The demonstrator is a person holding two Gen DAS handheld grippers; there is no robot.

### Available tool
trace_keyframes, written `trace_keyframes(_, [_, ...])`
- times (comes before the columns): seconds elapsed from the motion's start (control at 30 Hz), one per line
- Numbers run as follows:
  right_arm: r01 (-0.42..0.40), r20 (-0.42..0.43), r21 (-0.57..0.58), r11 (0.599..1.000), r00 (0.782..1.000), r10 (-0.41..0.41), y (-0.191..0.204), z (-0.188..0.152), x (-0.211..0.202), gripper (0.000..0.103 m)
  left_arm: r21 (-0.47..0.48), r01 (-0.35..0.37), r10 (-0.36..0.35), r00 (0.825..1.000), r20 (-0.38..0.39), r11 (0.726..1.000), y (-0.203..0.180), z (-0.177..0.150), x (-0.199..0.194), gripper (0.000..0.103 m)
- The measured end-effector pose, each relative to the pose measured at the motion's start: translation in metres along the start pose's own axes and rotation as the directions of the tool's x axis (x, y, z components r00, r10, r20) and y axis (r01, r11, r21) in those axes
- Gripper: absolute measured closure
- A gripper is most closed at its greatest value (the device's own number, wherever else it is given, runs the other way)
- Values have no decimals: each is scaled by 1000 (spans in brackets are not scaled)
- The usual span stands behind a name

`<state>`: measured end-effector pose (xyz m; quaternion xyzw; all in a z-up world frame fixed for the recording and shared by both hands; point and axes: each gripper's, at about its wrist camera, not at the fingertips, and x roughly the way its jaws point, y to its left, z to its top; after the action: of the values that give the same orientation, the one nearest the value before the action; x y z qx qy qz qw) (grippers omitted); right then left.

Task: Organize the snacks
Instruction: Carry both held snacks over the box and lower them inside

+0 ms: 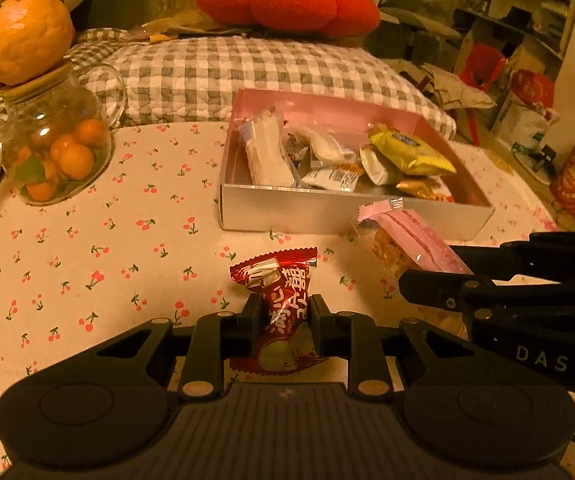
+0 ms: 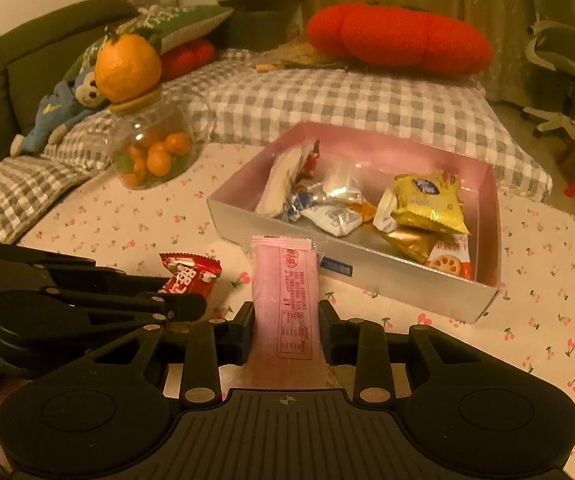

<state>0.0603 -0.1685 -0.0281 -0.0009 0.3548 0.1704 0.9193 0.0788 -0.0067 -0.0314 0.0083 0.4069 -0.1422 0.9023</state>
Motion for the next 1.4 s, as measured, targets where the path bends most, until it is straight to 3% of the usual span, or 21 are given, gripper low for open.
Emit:
trace_keyframes(0.57, [9,84,64,998,996,-14,-22,27,-27,72,-36,37,-34,996,78,999,-4,26,-16,81])
trace_keyframes(0.97, [44,83,154,987,995,-57,-61,54,-7,72,-65,80,-75,994,79,995,-17,59,9,81])
trace_keyframes(1.4, [94,48,188,978,993,-105,-83,73,37,72,-68,57,-53,997,59,996,-26,77,49,80])
